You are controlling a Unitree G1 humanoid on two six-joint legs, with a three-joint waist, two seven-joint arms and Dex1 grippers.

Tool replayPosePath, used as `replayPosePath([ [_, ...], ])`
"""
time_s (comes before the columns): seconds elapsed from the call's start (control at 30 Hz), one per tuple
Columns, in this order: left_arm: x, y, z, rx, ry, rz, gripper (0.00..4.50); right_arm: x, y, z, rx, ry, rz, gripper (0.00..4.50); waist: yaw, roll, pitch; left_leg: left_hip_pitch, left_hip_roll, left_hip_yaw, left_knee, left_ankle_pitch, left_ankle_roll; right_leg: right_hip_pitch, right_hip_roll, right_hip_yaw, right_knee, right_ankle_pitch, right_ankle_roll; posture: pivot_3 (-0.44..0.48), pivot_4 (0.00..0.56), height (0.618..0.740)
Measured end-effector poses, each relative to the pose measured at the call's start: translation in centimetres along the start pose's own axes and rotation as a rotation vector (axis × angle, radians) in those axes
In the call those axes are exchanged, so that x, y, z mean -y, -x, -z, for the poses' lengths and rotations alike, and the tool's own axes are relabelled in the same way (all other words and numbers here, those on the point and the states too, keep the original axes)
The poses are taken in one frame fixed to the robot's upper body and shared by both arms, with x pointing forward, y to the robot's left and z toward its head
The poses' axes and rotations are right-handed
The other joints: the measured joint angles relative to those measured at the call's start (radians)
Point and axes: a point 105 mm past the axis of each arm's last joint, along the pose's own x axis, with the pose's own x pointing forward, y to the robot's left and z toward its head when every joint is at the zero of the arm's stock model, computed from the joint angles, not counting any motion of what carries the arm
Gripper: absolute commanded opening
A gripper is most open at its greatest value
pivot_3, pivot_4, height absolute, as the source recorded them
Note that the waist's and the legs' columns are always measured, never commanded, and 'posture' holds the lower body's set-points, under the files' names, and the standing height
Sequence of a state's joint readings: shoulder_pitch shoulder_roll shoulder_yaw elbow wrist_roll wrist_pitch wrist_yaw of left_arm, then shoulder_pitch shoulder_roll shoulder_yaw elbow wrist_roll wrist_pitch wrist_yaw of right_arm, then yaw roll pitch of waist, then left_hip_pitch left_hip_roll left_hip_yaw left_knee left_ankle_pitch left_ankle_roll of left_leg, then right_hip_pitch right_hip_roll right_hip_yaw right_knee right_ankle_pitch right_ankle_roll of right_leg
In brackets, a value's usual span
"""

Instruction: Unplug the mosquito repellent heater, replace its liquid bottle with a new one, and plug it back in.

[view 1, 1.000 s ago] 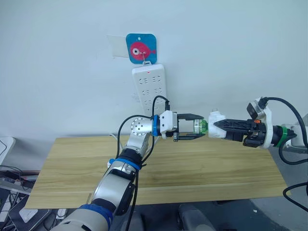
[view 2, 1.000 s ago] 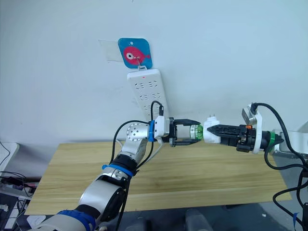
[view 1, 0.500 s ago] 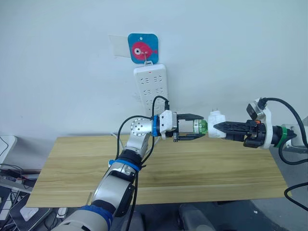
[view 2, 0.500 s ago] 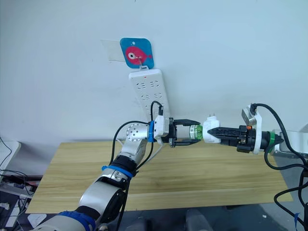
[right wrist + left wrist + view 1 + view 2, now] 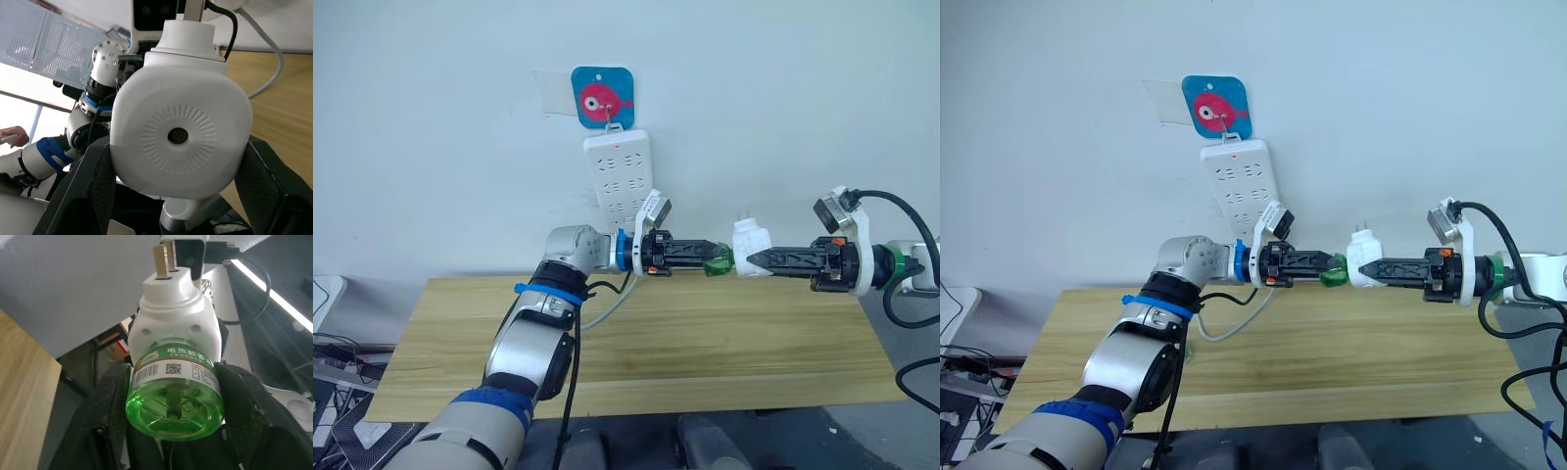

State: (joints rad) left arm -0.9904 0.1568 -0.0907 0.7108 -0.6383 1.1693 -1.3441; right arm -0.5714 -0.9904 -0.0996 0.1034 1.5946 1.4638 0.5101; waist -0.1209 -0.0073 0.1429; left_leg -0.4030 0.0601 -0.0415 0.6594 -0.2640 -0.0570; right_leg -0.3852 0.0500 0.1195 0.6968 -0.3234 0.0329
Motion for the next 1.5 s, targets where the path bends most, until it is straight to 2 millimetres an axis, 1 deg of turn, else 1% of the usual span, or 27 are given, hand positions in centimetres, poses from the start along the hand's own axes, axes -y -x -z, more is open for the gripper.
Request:
replayPosePath([
  [0.03,-0.1,0.0,0.1,-0.003,0.003,-0.004,3.93,0.1,0.0,0.1,-0.007,-0.003,0.005,2.97,0.002,0.0,0.001,-0.001,0.0,0.0,0.0,0.0,0.0,-0.001,0.0,0.0,0.0,0.0,-0.001,-0.105,0.131,0.74],
  [0.1,-0.2,0.0,0.0,0.002,0.002,-0.003,4.47,0.4,0.1,0.2,-0.011,-0.007,0.019,2.97,0.006,0.0,0.002,-0.001,0.0,0.0,0.0,0.0,0.0,-0.001,0.0,0.0,0.0,0.0,-0.001,-0.108,0.132,0.74],
  [0.2,-0.2,0.1,-0.2,0.008,-0.039,-0.013,4.47,0.6,0.4,0.3,-0.007,-0.017,0.029,2.97,0.006,0.0,0.003,-0.001,0.0,0.001,0.001,0.0,0.0,-0.001,-0.001,0.001,0.0,0.0,0.0,-0.109,0.134,0.74],
  [0.27,-0.4,0.5,-0.3,0.003,-0.125,-0.044,4.47,0.7,0.6,0.4,0.004,-0.022,0.03,2.97,0.006,0.0,0.003,-0.001,0.0,0.001,0.0,0.0,0.0,-0.001,-0.001,0.001,0.001,0.0,0.0,-0.113,0.133,0.74],
  [0.37,-1.2,2.1,0.1,0.016,-0.259,-0.124,4.47,1.1,0.8,0.8,0.005,-0.045,0.04,2.97,0.005,0.001,0.003,0.0,0.0,0.002,0.0,0.0,0.0,-0.001,-0.001,0.002,0.001,0.001,-0.001,-0.109,0.14,0.74],
  [0.47,-1.0,4.3,1.4,0.019,-0.469,-0.199,4.47,1.4,1.2,0.9,0.025,-0.056,0.051,2.97,0.004,0.001,0.007,0.0,0.001,0.003,0.0,0.0,-0.001,-0.001,-0.001,0.003,0.001,0.002,-0.004,-0.096,0.147,0.74],
  [0.5,-0.9,4.9,1.8,0.009,-0.562,-0.223,4.47,1.6,1.4,0.8,0.031,-0.06,0.058,2.97,0.006,0.001,0.007,0.0,0.001,0.003,0.0,0.0,-0.001,-0.001,-0.001,0.003,0.001,0.002,-0.004,-0.091,0.149,0.74],
  [0.53,-0.5,5.1,2.3,-0.001,-0.691,-0.232,4.47,1.8,1.5,0.7,0.041,-0.065,0.067,2.97,0.01,0.001,0.007,0.0,0.001,0.004,0.0,0.001,-0.002,-0.001,-0.002,0.004,0.001,0.002,-0.004,-0.081,0.153,0.74],
  [0.6,0.1,4.8,3.1,-0.007,-0.91,-0.231,4.47,2.1,2.0,0.4,0.069,-0.085,0.073,2.97,0.021,0.001,0.008,0.001,0.0,0.005,0.001,0.001,-0.003,0.0,-0.003,0.004,0.001,0.003,-0.004,-0.079,0.156,0.74],
  [0.63,0.5,4.4,3.2,0.001,-1.047,-0.229,4.47,2.2,2.2,0.2,0.077,-0.094,0.071,2.97,0.03,0.0,0.01,0.001,0.0,0.006,0.002,0.001,-0.001,0.0,-0.003,0.005,0.001,0.003,-0.004,-0.074,0.159,0.74],
  [0.77,1.7,3.1,2.5,0.033,-1.475,-0.255,4.47,1.8,2.1,0.3,0.056,-0.102,0.054,2.97,0.053,-0.002,0.012,0.002,-0.001,0.008,0.003,0.0,0.0,0.001,-0.003,0.007,-0.001,0.005,-0.001,-0.069,0.162,0.74],
  [0.83,1.6,2.8,2.6,0.026,-1.601,-0.265,4.47,1.8,2.0,0.6,0.045,-0.111,0.047,2.97,0.057,-0.002,0.013,0.002,-0.001,0.01,0.003,0.0,0.0,0.001,-0.003,0.009,-0.001,0.005,-0.001,-0.066,0.163,0.74],
  [0.9,1.0,2.5,2.7,-0.003,-1.729,-0.281,4.47,1.8,1.9,0.7,0.036,-0.12,0.037,2.97,0.061,-0.002,0.013,0.002,-0.001,0.011,0.003,0.0,0.0,0.001,-0.003,0.009,-0.001,0.005,-0.001,-0.066,0.163,0.74],
  [0.97,0.7,2.0,2.3,-0.015,-1.839,-0.287,4.47,1.6,1.7,0.8,0.027,-0.124,0.024,2.97,0.062,-0.003,0.014,0.002,-0.001,0.011,0.003,0.0,0.0,0.0,-0.003,0.009,-0.001,0.005,-0.001,-0.067,0.163,0.74],
  [1.07,0.8,1.2,1.5,0.004,-1.955,-0.284,4.47,1.4,1.4,0.8,0.019,-0.123,0.009,2.97,0.062,-0.004,0.014,0.002,-0.001,0.011,0.003,0.0,0.001,0.0,-0.003,0.01,-0.001,0.005,-0.001,-0.07,0.164,0.74],
  [1.13,0.7,0.7,1.4,-0.005,-2.008,-0.27,4.47,1.4,1.4,0.7,0.017,-0.123,0.005,2.97,0.062,-0.004,0.014,0.001,-0.001,0.011,0.003,-0.001,0.002,0.0,-0.003,0.01,-0.001,0.005,-0.001,-0.07,0.164,0.74],
  [1.4,-0.5,-0.4,2.4,-0.035,-2.054,-0.228,4.47,0.8,1.1,0.6,0.015,-0.117,-0.033,2.97,0.062,-0.004,0.015,0.001,0.0,0.011,0.002,-0.002,0.002,0.0,-0.003,0.009,-0.001,0.005,-0.001,-0.067,0.153,0.74],
  [1.5,-0.6,-0.5,2.4,-0.024,-2.064,-0.233,4.47,0.7,1.0,0.6,0.015,-0.115,-0.037,2.97,0.062,-0.004,0.015,0.001,0.0,0.011,0.002,-0.002,0.002,0.0,-0.003,0.009,-0.001,0.005,-0.001,-0.067,0.153,0.74],
])
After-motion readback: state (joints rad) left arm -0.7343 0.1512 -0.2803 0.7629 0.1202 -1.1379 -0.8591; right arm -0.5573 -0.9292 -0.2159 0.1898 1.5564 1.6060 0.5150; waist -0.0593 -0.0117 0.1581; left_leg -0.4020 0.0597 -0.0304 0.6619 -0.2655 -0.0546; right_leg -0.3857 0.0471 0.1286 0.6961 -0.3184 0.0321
